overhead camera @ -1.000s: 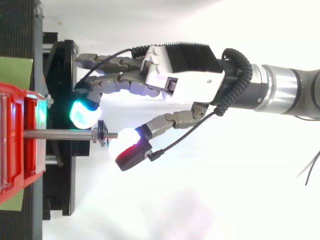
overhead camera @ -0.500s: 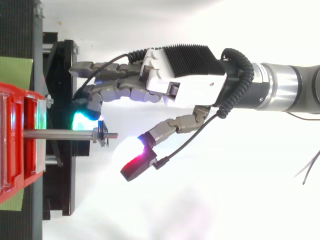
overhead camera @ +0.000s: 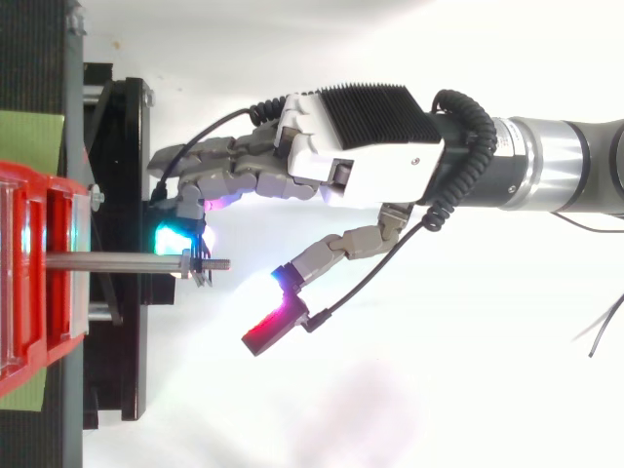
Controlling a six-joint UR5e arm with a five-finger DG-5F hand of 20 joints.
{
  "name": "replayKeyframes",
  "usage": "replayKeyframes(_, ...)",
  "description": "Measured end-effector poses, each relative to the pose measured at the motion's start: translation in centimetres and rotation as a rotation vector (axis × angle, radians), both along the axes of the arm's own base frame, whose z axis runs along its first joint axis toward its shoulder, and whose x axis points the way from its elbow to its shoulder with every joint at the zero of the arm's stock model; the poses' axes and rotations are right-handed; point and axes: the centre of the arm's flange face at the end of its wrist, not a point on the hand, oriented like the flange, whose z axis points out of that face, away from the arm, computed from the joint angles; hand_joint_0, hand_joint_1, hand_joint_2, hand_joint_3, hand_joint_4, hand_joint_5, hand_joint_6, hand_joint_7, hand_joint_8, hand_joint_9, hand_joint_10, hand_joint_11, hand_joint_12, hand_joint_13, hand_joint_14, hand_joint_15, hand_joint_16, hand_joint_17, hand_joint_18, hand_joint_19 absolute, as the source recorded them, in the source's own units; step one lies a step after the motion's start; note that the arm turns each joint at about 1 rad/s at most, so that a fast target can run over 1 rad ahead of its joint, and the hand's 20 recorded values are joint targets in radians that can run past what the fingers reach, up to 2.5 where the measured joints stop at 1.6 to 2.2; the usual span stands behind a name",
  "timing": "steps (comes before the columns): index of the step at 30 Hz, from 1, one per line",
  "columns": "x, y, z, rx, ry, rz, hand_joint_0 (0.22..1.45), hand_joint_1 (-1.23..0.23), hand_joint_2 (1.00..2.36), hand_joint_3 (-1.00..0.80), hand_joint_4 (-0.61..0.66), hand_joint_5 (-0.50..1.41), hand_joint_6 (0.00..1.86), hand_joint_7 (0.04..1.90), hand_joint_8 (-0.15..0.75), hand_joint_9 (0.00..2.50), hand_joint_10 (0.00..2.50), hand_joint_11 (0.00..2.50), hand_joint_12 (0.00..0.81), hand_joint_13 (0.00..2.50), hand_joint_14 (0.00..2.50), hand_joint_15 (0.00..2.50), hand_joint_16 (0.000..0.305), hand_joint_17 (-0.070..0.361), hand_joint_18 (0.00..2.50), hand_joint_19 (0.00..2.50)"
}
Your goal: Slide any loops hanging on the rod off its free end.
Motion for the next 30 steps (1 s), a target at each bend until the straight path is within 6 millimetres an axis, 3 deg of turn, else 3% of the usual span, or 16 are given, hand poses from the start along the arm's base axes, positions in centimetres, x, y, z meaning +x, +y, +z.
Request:
replayKeyframes(14,1.6,0.2,2.8,-0.011,-0.062,-0.007,0.57,-0.67,1.0,-0.47,0.27,-0.15,0.5,1.15,0.325,0.71,0.0,0.13,0.339,0.67,0.0,0.01,0.051,0.115,0.78,0.25)
replayKeyframes(30,0.9,0.7,1.1,-0.021,-0.017,-0.004,0.58,-0.64,1.0,-0.47,0.27,-0.15,0.5,1.16,0.325,0.72,0.0,0.13,0.337,0.67,0.0,0.02,0.051,0.114,0.78,0.25)
